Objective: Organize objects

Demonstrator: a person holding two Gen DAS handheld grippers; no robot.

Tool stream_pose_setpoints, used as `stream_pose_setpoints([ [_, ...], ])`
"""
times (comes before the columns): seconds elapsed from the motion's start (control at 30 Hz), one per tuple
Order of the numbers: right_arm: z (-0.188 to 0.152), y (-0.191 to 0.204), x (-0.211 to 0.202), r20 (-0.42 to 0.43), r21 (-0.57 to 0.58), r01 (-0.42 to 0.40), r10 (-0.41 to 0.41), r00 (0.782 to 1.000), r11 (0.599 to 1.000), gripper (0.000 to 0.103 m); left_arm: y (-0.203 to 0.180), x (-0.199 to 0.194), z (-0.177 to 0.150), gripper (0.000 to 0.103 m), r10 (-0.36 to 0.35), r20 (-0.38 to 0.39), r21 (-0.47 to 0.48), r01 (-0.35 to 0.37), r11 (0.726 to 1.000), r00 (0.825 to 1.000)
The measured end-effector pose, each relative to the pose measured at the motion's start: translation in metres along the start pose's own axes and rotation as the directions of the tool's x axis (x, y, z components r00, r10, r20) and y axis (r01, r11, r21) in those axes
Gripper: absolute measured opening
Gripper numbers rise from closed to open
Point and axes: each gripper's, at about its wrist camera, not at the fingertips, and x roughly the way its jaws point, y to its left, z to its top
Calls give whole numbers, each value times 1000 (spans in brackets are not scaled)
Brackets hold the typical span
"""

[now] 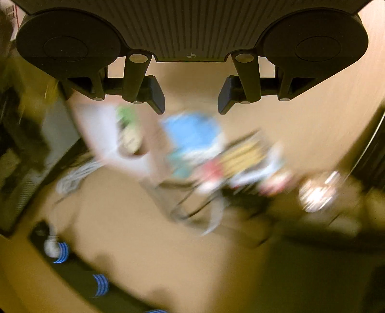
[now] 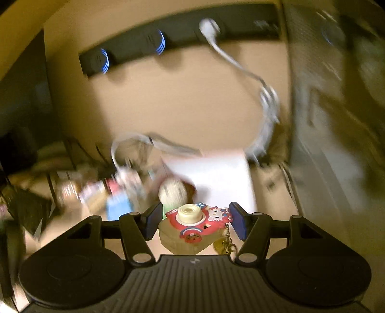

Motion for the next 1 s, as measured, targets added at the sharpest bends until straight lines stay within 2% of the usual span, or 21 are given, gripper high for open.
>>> stream_pose_setpoints([
  [0.07, 30, 11, 20, 31, 4, -4, 4, 1000, 1000, 61, 26, -6, -16, 53, 27, -18, -79, -29, 996, 999],
  [0.13, 59, 22, 51, 25, 17, 2, -2, 1000, 1000, 62, 44, -12, -24, 53, 46, -28, -120, -49, 992, 999],
  [0.2, 82, 31, 81, 14, 26, 8, -8, 1000, 1000, 83, 55, -16, -28, 53, 52, -48, -122, -57, 991, 997],
  [0.3, 93, 46, 103, 27, -3, 75, -75, 997, 997, 85, 69, -25, -28, 53, 57, -50, -100, -61, 993, 997],
  [0.43, 79, 63, 104, 9, -15, 39, -39, 999, 999, 90, 91, -24, -15, 53, 65, -16, -116, -67, 991, 998],
  [0.5, 65, 79, 108, -12, -84, 49, -50, 999, 995, 90, 99, -24, 3, 53, 93, 39, -89, -89, 992, 995],
  [0.6, 41, 105, 115, -46, -159, 52, -60, 997, 986, 90, 113, -18, 43, 53, 149, 134, -37, -145, 989, 980],
  [0.7, 23, 131, 123, -84, -192, 15, -32, 996, 981, 90, 139, 4, 89, 53, 224, 185, -53, -218, 974, 957],
  [0.77, 13, 147, 131, -106, -214, 3, -26, 994, 977, 90, 156, 25, 111, 52, 272, 184, -76, -263, 962, 944],
  [0.83, 6, 162, 144, -125, -228, 11, -40, 991, 974, 90, 169, 46, 124, 49, 298, 164, -92, -286, 954, 940],
  [1.0, 21, 183, 191, -152, -202, 39, -70, 986, 979, 90, 174, 80, 129, 48, 266, 117, -61, -260, 964, 957],
])
